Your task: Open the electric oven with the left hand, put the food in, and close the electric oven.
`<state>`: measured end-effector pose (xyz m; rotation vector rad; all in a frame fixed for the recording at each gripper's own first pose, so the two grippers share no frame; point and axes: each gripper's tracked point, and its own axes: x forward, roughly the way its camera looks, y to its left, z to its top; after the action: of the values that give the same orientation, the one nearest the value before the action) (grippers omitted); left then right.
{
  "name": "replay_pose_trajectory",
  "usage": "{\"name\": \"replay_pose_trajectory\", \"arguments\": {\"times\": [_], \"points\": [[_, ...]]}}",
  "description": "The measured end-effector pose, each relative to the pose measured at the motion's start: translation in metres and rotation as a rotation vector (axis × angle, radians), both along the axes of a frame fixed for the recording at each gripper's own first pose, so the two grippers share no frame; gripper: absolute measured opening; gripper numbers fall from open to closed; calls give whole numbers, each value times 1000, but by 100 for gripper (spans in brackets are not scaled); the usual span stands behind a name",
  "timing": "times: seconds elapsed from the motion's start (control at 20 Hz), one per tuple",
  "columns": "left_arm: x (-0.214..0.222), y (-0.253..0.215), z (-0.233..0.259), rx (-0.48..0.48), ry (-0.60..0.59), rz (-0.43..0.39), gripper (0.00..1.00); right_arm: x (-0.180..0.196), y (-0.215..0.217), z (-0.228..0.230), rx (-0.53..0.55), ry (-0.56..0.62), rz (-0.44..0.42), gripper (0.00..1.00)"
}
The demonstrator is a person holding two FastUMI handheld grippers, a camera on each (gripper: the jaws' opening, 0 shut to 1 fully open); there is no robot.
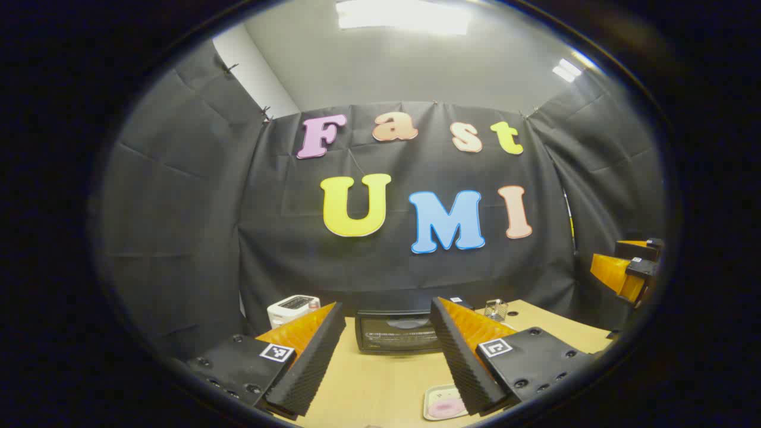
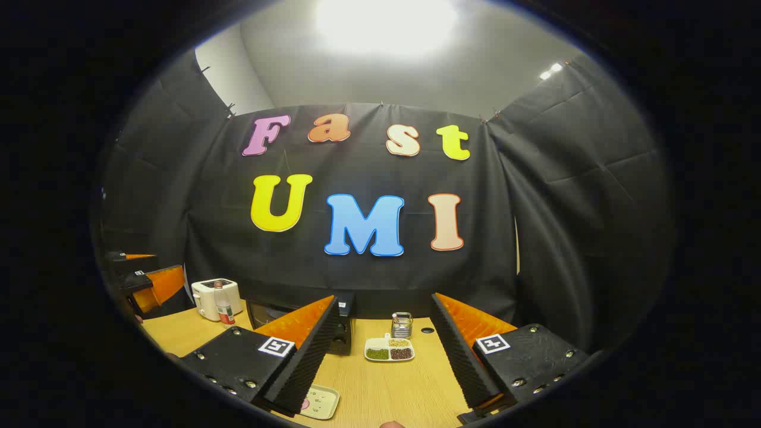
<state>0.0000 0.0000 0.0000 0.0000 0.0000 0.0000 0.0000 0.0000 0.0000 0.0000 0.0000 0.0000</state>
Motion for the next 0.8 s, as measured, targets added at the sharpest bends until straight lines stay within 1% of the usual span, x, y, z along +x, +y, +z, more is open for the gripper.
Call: {"name": "replay_pose_trajectory", "arguments": {"times": [0.15,0.35,0.6,0.8], "points": [[0,3,7,30,-11,16,100,4,-7,-4,1,6,11,95],[3,-7,6,29,-6,18,100,11,-16,-7,17,12,16,95],[8,-27,5,34,-15,21,100,22,-30,-15,1,15,32,96],[17,-41,-3,32,-2,55,100,29,-40,-24,27,38,61,95]]}}
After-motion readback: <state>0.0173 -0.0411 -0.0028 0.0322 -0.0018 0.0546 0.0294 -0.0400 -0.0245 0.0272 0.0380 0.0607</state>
